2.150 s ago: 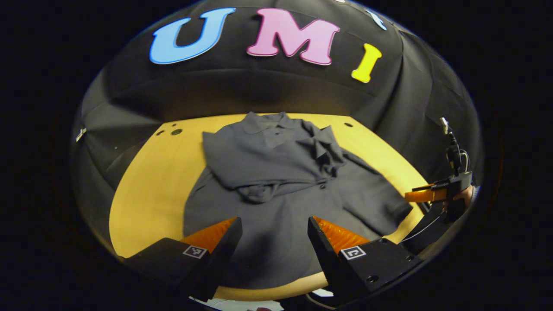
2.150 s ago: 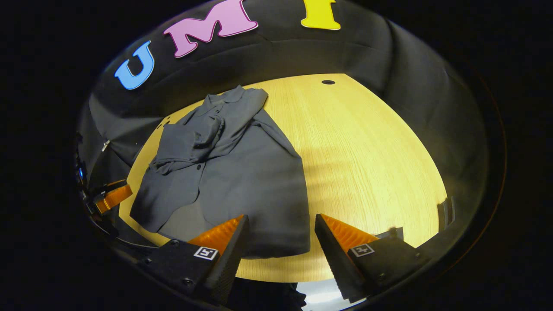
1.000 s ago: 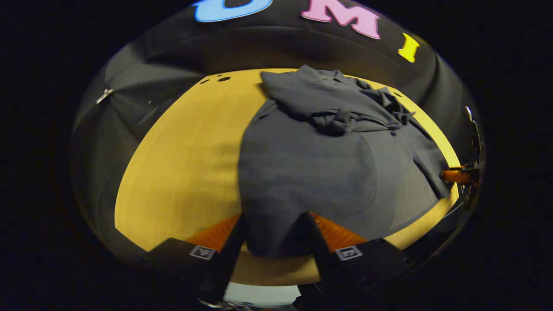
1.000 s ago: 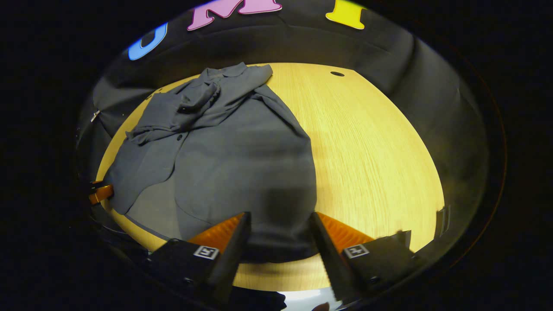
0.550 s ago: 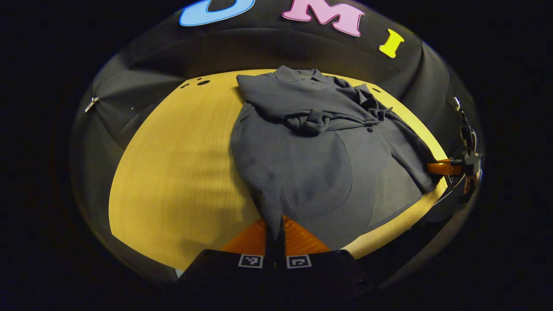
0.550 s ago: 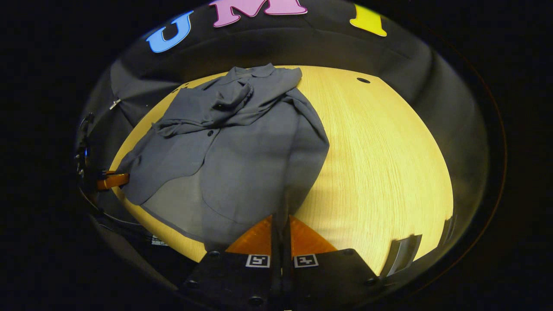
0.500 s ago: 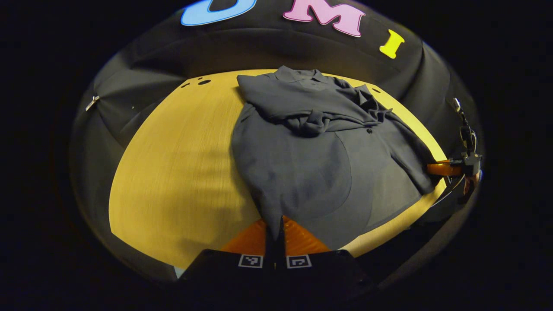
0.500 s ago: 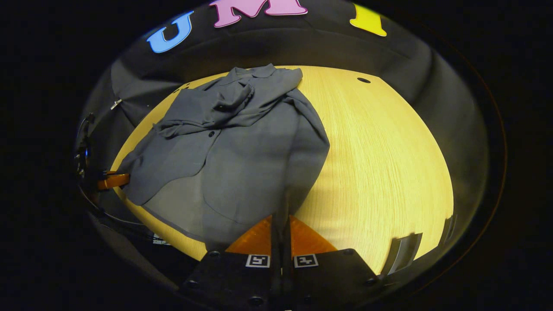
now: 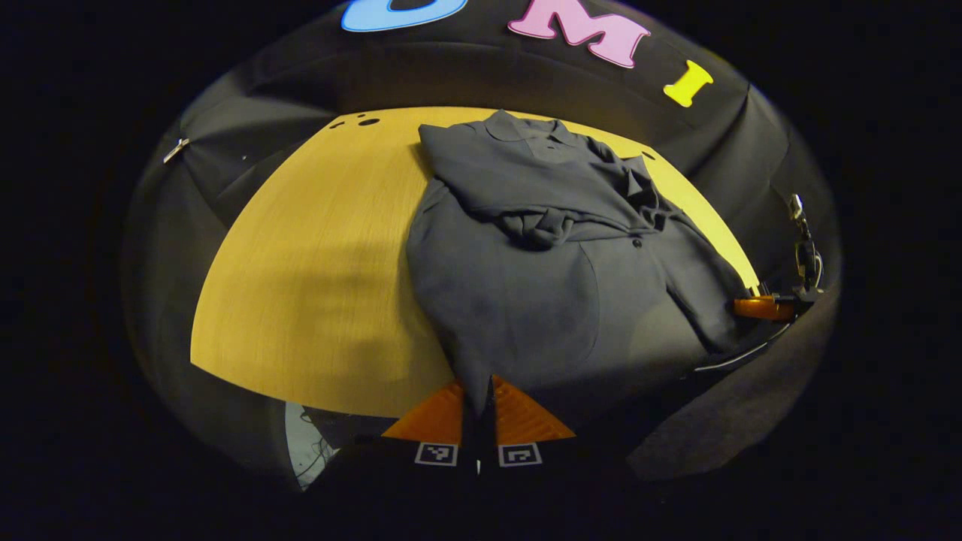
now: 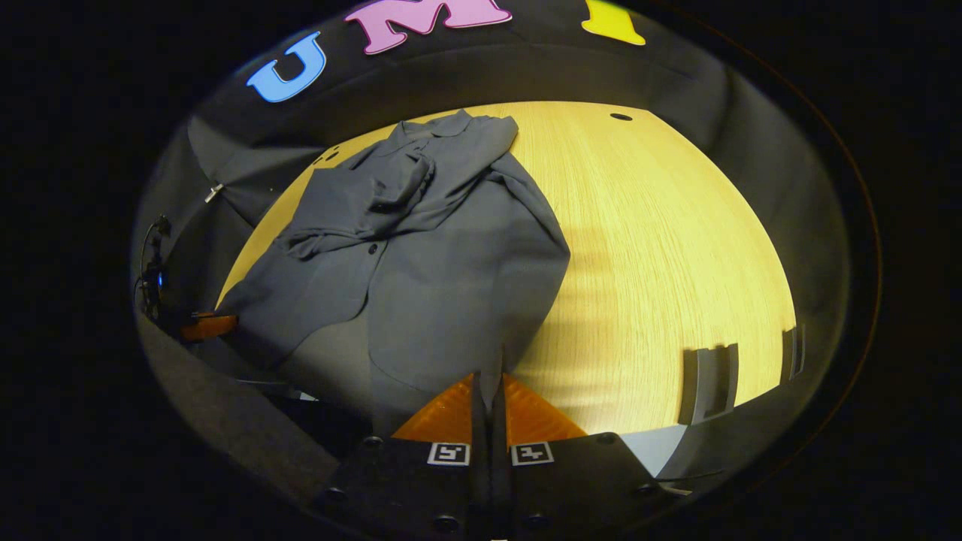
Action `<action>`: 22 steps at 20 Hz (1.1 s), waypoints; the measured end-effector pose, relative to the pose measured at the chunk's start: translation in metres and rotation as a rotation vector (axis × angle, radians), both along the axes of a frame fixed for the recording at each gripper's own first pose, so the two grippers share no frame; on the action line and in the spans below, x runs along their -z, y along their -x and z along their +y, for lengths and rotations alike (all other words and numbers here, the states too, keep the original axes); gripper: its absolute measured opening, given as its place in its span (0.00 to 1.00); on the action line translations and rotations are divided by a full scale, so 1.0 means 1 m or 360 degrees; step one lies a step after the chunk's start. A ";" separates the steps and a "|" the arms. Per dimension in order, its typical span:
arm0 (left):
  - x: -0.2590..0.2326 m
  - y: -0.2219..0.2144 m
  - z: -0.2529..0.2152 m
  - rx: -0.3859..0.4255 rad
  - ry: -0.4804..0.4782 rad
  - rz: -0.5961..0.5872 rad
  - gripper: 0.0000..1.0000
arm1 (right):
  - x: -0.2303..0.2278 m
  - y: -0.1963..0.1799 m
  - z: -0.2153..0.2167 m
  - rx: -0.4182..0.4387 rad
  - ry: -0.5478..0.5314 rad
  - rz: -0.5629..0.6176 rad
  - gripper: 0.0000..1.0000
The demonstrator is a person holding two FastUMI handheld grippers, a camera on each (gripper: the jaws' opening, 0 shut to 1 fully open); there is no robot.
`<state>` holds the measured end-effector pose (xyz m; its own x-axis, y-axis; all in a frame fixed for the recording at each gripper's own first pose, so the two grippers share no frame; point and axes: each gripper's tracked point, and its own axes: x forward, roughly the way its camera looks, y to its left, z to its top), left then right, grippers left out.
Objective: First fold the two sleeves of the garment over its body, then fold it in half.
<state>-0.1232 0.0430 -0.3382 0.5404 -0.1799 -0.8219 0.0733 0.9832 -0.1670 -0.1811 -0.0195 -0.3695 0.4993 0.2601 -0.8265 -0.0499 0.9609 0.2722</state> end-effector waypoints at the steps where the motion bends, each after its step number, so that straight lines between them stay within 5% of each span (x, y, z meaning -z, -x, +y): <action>1: -0.011 -0.003 0.001 -0.0010 -0.0006 -0.0033 0.06 | -0.009 -0.002 0.001 0.0000 -0.0011 -0.0027 0.05; 6: -0.074 -0.037 -0.003 0.0037 0.0002 -0.0285 0.06 | -0.074 -0.037 -0.004 0.0055 -0.0068 -0.0296 0.05; 10: -0.116 -0.079 0.006 -0.0045 0.0047 -0.0461 0.02 | -0.120 -0.084 -0.011 0.0121 -0.0105 -0.0504 0.05; 22: -0.187 -0.217 0.033 -0.0113 0.0021 -0.0835 0.05 | -0.193 -0.237 -0.017 0.0199 -0.0146 -0.0903 0.05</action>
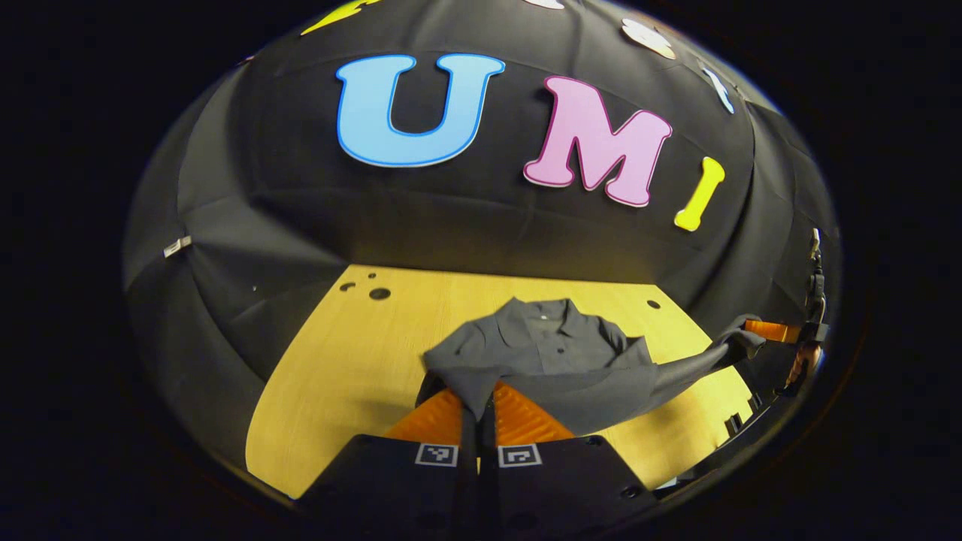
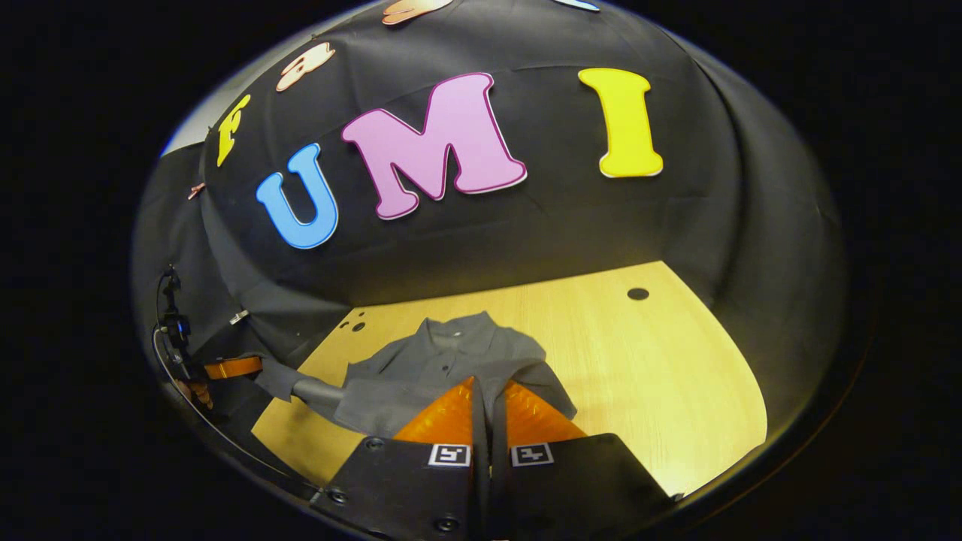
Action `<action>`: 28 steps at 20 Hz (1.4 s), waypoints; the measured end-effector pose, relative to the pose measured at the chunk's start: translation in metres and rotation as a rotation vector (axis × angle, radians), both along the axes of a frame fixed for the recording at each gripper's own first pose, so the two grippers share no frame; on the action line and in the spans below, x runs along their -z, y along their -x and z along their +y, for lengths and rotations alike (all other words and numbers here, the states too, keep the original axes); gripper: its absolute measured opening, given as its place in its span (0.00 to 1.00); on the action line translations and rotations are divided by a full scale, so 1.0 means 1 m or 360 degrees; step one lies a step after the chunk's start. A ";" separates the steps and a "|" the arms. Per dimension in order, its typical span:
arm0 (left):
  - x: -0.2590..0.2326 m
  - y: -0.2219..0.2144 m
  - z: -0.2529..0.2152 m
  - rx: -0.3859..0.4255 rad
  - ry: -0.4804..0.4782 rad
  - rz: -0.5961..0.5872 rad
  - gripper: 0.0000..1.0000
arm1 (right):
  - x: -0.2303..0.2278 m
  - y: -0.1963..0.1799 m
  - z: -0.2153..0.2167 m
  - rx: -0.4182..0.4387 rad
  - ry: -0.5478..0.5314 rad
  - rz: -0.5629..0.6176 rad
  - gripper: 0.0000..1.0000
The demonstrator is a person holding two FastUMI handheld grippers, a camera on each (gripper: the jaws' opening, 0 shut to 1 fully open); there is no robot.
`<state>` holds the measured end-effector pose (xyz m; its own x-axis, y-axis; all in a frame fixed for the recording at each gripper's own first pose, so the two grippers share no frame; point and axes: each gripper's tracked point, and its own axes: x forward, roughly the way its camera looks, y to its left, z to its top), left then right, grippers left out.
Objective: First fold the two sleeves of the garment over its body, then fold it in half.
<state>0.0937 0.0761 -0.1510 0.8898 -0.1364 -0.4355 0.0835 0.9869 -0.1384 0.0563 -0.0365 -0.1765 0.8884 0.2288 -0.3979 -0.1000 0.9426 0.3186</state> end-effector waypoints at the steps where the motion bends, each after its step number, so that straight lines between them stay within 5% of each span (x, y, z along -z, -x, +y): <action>1: 0.000 -0.016 -0.001 0.0007 -0.0023 -0.0017 0.05 | 0.000 -0.013 0.001 -0.0010 0.0023 -0.0013 0.05; 15: 0.060 -0.189 0.009 0.0003 -0.0145 0.0028 0.05 | 0.065 -0.180 0.002 0.0021 0.0154 0.0047 0.05; 28: 0.180 -0.252 0.000 -0.0040 -0.0243 0.0271 0.05 | 0.206 -0.230 -0.001 0.0045 0.0145 0.0405 0.05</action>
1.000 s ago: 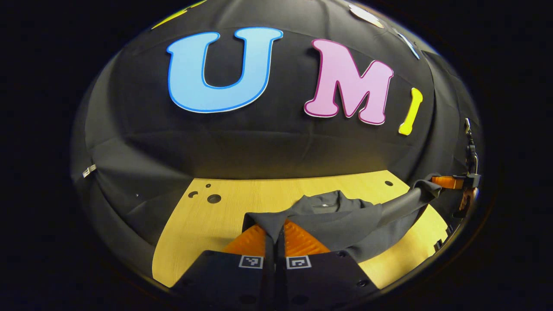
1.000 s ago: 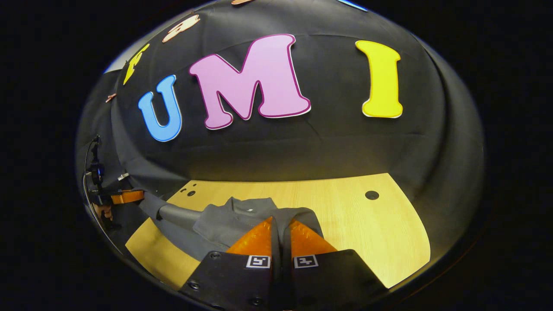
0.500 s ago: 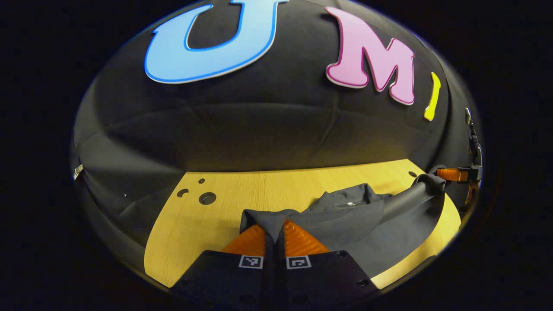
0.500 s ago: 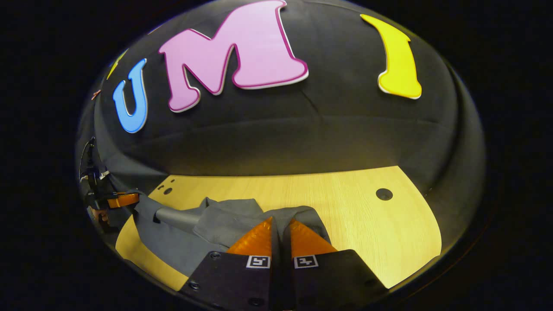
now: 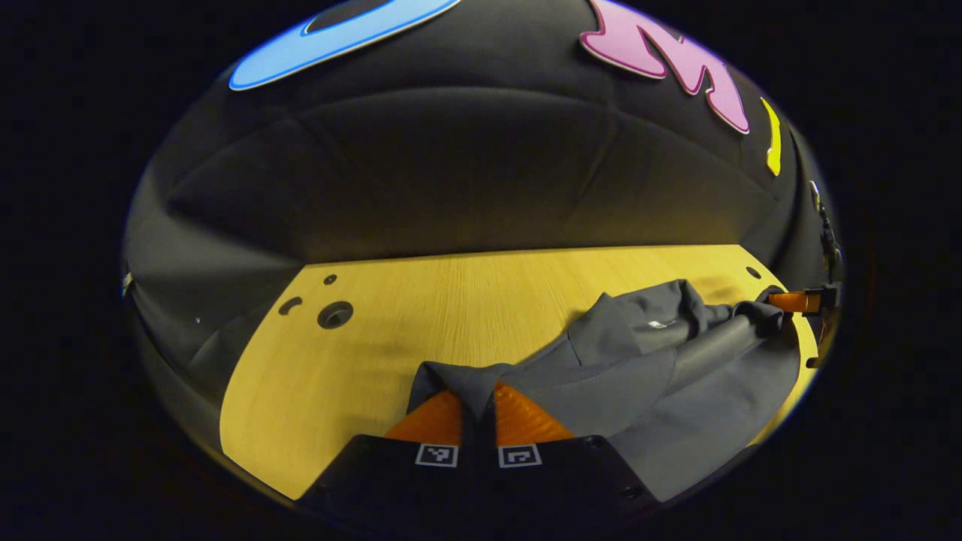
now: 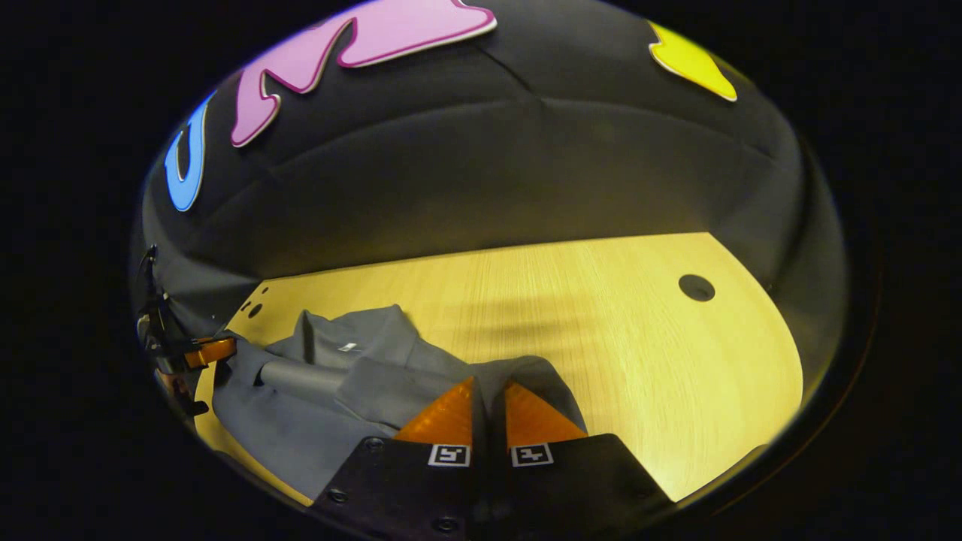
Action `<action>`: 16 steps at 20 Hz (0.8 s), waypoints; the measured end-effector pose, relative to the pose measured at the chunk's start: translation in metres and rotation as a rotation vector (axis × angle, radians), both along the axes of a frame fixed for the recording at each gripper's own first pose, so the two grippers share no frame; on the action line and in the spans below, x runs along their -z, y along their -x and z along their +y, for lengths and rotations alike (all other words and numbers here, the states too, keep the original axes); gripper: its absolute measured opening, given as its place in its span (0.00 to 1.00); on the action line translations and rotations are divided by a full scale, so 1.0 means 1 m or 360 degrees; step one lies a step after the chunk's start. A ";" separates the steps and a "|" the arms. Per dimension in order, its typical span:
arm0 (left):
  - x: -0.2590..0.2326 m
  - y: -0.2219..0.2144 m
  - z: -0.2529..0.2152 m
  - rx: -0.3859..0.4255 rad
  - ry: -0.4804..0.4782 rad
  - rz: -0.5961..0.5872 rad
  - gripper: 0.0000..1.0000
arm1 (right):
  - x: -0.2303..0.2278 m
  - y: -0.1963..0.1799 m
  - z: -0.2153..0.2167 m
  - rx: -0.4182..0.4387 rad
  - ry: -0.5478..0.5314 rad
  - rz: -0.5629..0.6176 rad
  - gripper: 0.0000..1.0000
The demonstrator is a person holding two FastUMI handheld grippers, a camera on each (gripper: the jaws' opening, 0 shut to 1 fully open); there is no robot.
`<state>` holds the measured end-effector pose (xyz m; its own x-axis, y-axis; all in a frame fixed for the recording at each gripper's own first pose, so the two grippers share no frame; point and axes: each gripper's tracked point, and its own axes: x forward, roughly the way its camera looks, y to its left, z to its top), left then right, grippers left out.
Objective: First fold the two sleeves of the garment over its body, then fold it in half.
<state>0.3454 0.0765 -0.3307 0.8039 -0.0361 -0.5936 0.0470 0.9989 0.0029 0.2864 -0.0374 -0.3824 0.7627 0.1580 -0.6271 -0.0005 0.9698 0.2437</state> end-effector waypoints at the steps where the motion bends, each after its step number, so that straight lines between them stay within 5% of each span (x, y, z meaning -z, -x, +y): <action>1: 0.006 0.001 0.001 0.0001 -0.0017 0.0020 0.05 | 0.007 0.001 0.001 -0.0008 0.0007 0.0018 0.05; 7: 0.031 0.002 0.001 -0.0028 -0.0105 0.0091 0.16 | 0.031 0.004 0.005 -0.0015 -0.0014 0.0112 0.16; 10: 0.028 0.006 0.005 -0.0058 -0.0081 0.0093 0.48 | 0.030 0.003 -0.003 0.0019 -0.0001 0.0121 0.25; 11: 0.027 0.007 0.004 -0.0059 -0.0061 0.0084 0.60 | 0.028 0.005 -0.008 0.0031 0.0027 0.0120 0.44; 12: 0.025 0.009 0.004 -0.0055 -0.0044 0.0079 0.61 | 0.025 0.007 -0.010 0.0035 0.0048 0.0119 0.40; 13: 0.021 0.011 0.004 -0.0053 -0.0037 0.0072 0.71 | 0.022 0.008 -0.013 0.0038 0.0072 0.0117 0.48; 14: 0.018 0.014 0.004 -0.0057 -0.0046 0.0066 0.76 | 0.018 0.010 -0.015 0.0036 0.0086 0.0116 0.77; 16: 0.008 0.019 0.004 -0.0044 -0.0047 0.0042 0.95 | 0.004 0.016 -0.014 0.0027 0.0086 0.0098 0.75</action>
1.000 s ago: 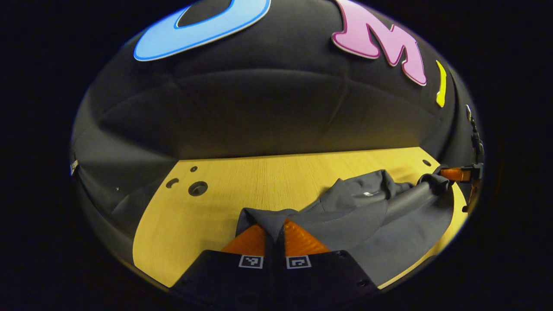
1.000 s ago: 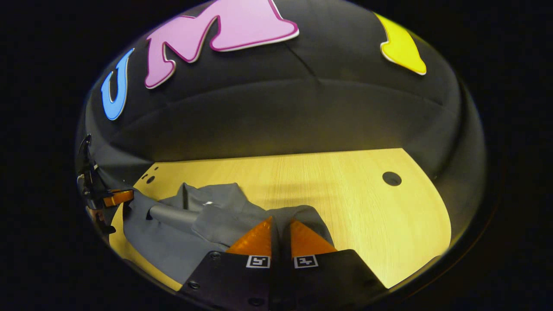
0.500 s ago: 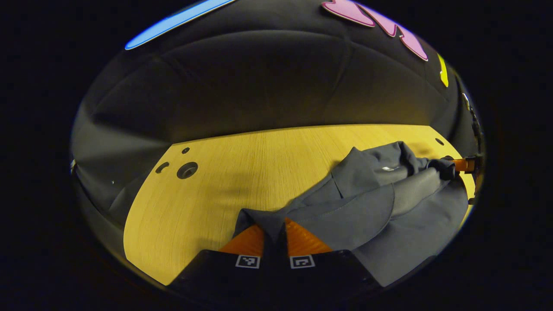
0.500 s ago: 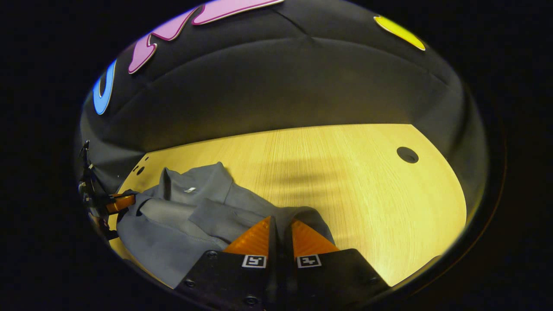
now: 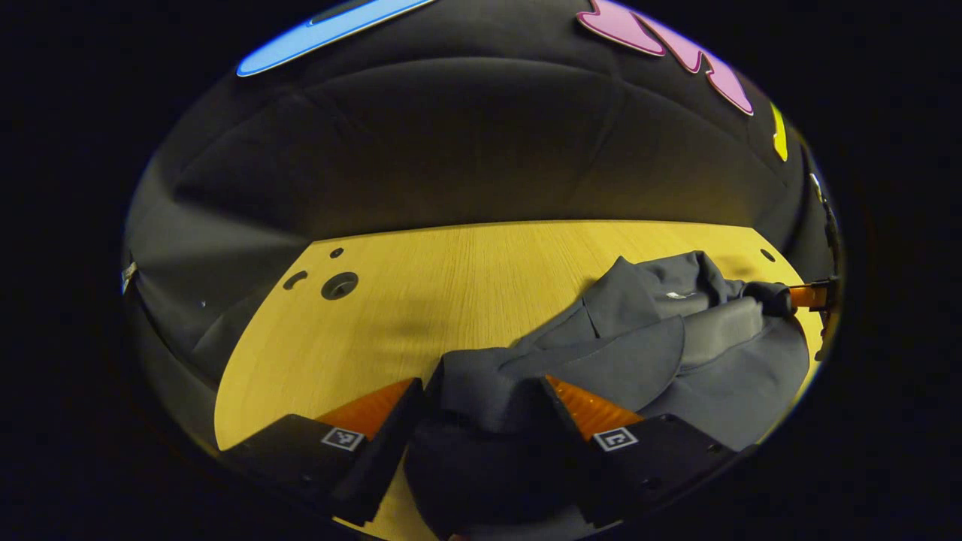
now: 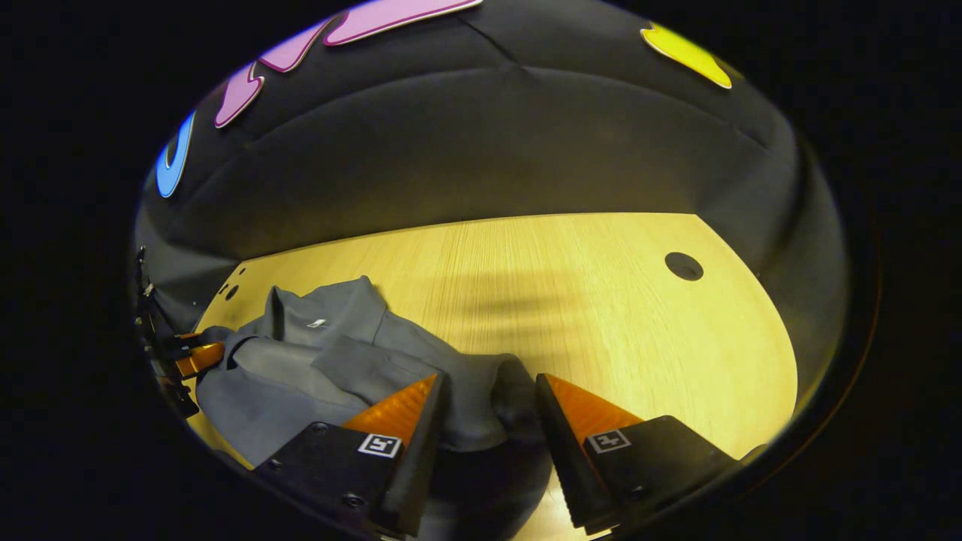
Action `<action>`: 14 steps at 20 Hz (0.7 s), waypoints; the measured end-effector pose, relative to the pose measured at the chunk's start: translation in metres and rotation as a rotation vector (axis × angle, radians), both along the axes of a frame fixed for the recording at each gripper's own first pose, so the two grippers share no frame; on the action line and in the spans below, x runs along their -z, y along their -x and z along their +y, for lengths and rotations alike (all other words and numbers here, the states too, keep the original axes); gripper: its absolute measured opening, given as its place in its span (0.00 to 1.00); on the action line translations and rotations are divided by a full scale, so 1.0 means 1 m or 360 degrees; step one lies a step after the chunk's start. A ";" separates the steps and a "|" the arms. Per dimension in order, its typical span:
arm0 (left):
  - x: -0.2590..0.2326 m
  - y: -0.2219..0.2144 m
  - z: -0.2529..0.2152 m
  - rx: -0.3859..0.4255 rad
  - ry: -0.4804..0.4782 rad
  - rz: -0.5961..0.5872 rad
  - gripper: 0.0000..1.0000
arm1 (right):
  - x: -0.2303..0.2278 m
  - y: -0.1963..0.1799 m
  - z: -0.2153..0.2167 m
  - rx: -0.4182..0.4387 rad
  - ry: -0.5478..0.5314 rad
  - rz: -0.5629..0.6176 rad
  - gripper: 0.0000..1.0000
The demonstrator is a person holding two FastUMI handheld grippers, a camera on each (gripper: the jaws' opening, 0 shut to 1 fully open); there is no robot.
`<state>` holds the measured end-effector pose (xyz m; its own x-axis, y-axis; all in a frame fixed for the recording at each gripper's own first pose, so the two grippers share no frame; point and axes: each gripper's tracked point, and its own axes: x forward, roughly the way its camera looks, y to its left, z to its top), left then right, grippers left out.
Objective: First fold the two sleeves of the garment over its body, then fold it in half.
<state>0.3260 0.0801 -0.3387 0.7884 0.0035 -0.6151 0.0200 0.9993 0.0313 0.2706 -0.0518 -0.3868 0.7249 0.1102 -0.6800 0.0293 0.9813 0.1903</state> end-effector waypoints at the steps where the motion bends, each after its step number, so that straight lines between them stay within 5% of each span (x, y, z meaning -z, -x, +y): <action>1: -0.007 0.003 0.000 0.0006 -0.0001 -0.0019 0.99 | -0.008 0.002 0.000 -0.0002 0.0002 -0.0019 0.75; 3: -0.019 0.010 -0.005 0.0023 0.0004 -0.0050 0.97 | -0.028 0.006 0.003 -0.0016 -0.0022 -0.0065 0.78; 4: -0.026 0.014 -0.006 0.0029 0.0006 -0.0067 0.98 | -0.038 0.009 0.004 -0.0026 -0.0029 -0.0091 0.69; 5: -0.036 0.019 -0.007 0.0037 0.0008 -0.0090 0.98 | -0.049 0.012 0.005 -0.0039 -0.0027 -0.0122 0.85; 7: -0.055 0.029 -0.013 0.0045 0.0029 -0.0149 0.98 | -0.070 0.020 0.008 -0.0062 -0.0030 -0.0177 0.90; 14: -0.131 0.082 -0.031 0.0137 0.0074 -0.0387 0.98 | -0.144 0.065 0.015 -0.0142 0.0002 -0.0371 0.94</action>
<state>0.2440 0.0488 -0.2074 0.9093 -0.0941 -0.4053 0.1028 0.9947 -0.0003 0.2057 -0.0366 -0.2431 0.8495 0.1798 -0.4959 -0.1018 0.9783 0.1803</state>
